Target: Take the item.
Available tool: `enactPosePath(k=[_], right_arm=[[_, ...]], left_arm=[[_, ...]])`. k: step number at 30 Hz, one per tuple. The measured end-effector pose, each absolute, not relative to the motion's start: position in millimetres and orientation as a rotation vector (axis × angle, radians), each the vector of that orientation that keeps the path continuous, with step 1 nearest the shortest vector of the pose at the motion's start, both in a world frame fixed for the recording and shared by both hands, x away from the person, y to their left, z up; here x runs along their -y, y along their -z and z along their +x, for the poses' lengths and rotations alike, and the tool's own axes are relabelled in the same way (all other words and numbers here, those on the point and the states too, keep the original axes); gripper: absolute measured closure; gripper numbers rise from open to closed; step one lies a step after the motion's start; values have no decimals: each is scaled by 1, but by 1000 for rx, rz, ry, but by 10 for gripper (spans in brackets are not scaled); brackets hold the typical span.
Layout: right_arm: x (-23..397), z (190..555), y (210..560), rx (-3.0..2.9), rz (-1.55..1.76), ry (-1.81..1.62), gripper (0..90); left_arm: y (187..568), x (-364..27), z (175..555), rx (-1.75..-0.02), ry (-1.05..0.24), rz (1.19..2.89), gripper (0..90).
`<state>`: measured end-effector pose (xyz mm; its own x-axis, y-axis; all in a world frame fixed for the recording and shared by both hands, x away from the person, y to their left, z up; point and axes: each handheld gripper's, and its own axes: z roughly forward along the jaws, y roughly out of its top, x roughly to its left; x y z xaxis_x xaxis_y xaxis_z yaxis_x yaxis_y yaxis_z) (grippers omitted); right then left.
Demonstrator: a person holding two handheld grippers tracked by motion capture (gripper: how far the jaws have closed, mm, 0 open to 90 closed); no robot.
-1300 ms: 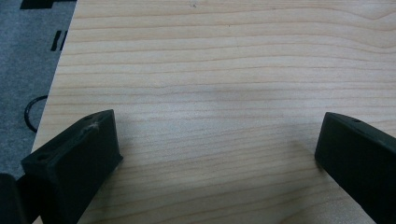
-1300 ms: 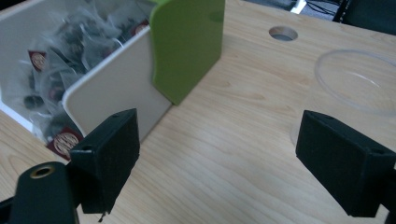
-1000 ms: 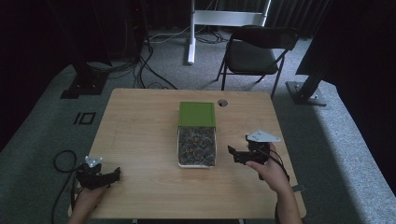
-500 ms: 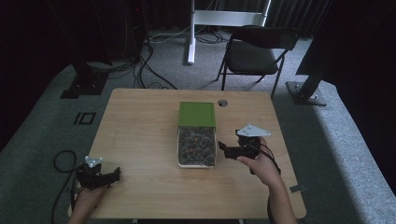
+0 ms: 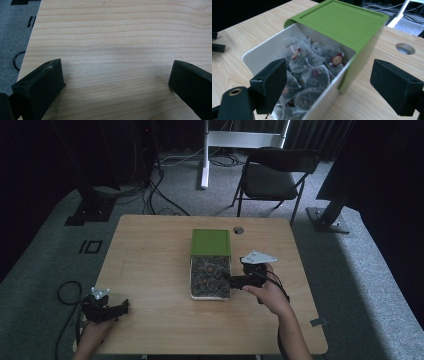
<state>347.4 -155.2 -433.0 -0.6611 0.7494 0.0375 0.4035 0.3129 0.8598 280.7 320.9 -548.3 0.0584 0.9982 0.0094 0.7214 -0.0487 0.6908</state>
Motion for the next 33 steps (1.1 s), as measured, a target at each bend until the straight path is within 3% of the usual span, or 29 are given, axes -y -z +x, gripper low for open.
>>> enactPosePath(k=[22, 33], right_arm=[[111, 359, 440, -2295, 977, -1322, 184], [99, 367, 447, -2297, 995, -1271, 374]], left_arm=[[548, -321, 281, -1714, -698, 1826, 3], [548, -321, 281, -1715, -697, 1826, 3]])
